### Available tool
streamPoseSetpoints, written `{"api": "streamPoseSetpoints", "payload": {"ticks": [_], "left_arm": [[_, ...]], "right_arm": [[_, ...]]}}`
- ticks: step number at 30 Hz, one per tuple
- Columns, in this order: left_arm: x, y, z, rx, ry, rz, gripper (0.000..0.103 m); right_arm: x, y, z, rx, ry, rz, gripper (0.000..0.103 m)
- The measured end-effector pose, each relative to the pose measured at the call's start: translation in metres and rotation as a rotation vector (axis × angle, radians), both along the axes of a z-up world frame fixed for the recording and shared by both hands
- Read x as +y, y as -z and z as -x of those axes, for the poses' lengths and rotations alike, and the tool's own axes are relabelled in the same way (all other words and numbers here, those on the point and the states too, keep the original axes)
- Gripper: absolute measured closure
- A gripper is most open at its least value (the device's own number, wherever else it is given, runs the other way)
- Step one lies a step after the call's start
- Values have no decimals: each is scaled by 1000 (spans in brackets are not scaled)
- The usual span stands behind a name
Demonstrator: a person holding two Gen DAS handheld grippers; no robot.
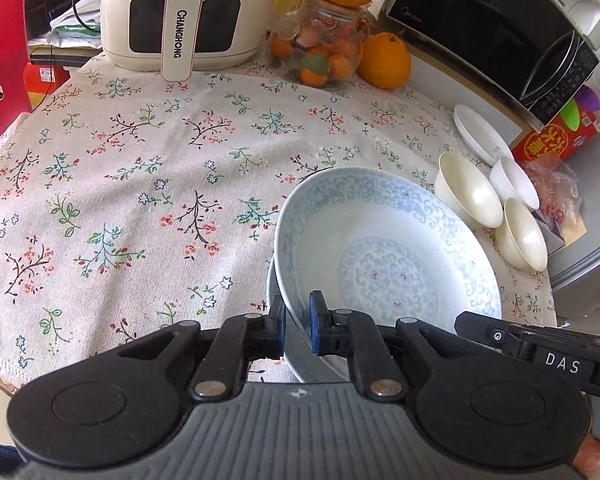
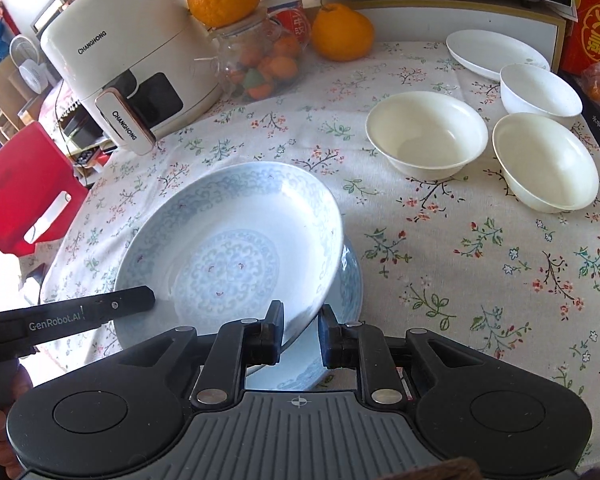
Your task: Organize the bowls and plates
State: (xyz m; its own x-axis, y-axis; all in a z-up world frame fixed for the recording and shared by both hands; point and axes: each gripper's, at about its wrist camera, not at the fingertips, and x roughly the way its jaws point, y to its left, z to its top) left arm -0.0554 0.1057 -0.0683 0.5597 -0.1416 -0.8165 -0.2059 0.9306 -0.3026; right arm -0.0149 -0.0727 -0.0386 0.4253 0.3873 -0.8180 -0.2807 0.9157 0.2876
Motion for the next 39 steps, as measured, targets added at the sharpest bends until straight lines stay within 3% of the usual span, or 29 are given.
{"api": "streamPoseSetpoints", "payload": {"ticks": [11, 18, 27, 32, 39], "left_arm": [[-9, 7, 6, 12, 31, -59, 92], [-21, 10, 10, 4, 66, -147, 90], [-23, 10, 9, 2, 81, -173, 90], [-32, 11, 10, -4, 112, -234, 89], [-35, 12, 9, -6, 111, -263, 90]], "right_arm": [[3, 12, 11, 27, 19, 26, 85], [5, 14, 12, 30, 25, 32, 85], [11, 12, 16, 3, 25, 76, 83], [14, 12, 19, -21, 20, 124, 83], [19, 13, 21, -49, 5, 166, 83]]}}
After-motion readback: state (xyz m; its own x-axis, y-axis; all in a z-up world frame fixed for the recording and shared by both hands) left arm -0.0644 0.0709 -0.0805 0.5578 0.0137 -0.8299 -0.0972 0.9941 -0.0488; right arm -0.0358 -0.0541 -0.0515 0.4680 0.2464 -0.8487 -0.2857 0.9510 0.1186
